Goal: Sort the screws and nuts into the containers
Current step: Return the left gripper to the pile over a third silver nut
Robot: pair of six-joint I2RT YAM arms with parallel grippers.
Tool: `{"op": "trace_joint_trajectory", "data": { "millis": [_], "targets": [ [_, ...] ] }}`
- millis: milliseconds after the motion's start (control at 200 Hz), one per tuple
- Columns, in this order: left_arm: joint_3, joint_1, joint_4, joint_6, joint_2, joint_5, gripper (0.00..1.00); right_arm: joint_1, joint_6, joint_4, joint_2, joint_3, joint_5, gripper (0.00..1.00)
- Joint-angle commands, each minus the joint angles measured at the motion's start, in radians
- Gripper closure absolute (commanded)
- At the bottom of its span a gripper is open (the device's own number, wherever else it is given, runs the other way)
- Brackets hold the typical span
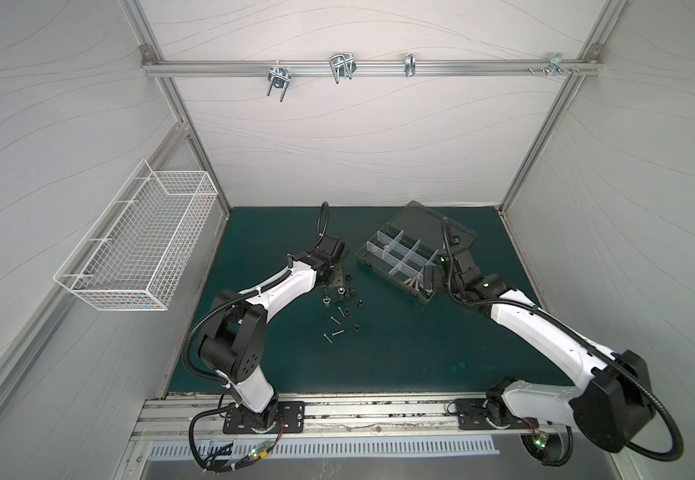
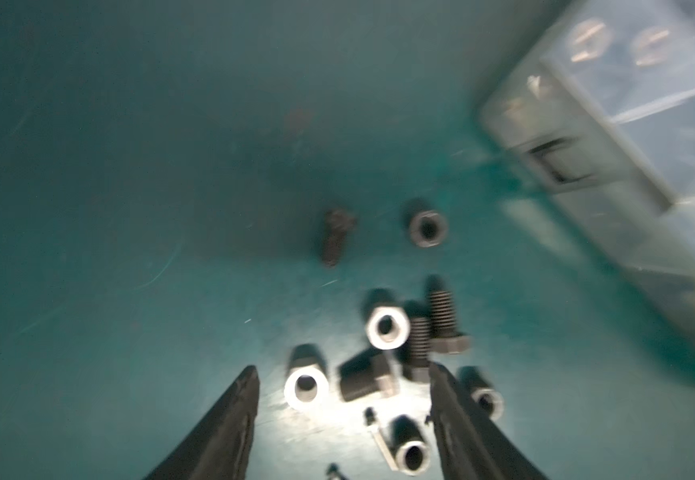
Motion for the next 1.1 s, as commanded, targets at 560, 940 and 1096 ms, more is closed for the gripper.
{"op": "trace_joint_trajectory", "data": {
  "millis": [560, 940, 1096],
  "targets": [
    [0.001, 0.024, -0.044, 0.006, 0.114, 0.065, 0.45, -0.005, -0.002, 0.008, -0.002, 0.025, 0.019, 0.01],
    [-0.009, 0.024, -0.058, 0.01, 0.169, 0.073, 0.52, -0.005, -0.006, 0.008, 0.006, 0.028, 0.023, 0.01],
    [-0.011, 0.024, -0.081, 0.012, 0.169, 0.076, 0.53, -0.005, -0.002, 0.005, 0.003, 0.03, 0.024, 0.01]
  ]
}}
